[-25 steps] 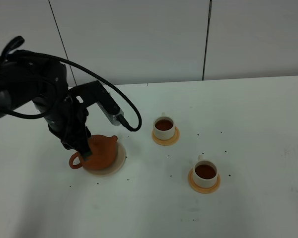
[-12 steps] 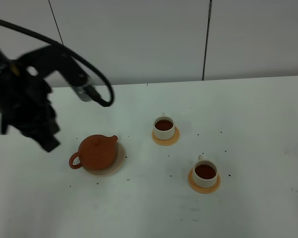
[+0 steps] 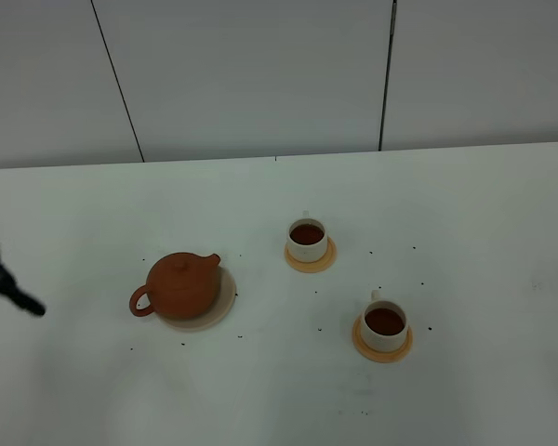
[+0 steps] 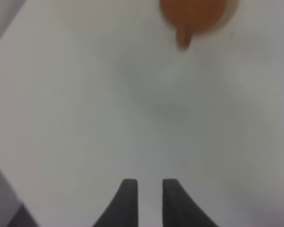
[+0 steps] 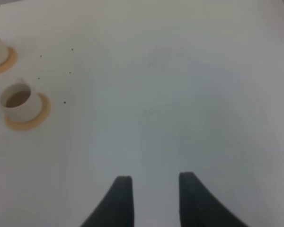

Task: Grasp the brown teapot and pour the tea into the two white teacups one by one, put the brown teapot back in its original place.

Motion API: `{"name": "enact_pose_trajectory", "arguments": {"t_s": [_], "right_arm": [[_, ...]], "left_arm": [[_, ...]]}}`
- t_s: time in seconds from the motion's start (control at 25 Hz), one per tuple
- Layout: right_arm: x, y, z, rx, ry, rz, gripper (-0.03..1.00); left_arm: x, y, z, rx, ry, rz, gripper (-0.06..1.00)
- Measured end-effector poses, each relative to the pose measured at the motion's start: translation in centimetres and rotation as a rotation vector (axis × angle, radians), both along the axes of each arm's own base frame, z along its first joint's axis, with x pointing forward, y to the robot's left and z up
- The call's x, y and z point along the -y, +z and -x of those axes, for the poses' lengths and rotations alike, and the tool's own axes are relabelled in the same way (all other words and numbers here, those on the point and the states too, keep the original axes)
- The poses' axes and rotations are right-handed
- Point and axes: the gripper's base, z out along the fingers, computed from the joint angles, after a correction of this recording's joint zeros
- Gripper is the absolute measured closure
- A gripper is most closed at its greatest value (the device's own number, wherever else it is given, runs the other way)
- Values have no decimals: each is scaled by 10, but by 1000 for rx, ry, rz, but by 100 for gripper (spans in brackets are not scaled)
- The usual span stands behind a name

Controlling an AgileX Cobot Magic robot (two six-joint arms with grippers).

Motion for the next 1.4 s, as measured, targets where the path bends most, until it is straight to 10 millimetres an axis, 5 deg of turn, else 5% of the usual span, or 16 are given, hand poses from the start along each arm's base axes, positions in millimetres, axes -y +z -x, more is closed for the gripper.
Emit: {"name": "enact_pose_trajectory", "arguments": {"t_s": [0.32, 0.56, 0.76, 1.0, 1.4], "right_arm": [[0, 0, 0, 0, 0, 0, 73], [0, 0, 0, 0, 0, 0, 73], [0, 0, 0, 0, 0, 0, 73], [0, 0, 0, 0, 0, 0, 73], [0, 0, 0, 0, 0, 0, 73]], "left_arm": [[-44, -17, 106, 298, 290, 246, 75], [-44, -20, 155, 372, 184, 497, 75], [-25, -42, 157, 250, 31, 587, 75], [-3, -95, 137, 118, -74, 645, 75], [-3, -98, 138, 166, -91, 658, 75]]}}
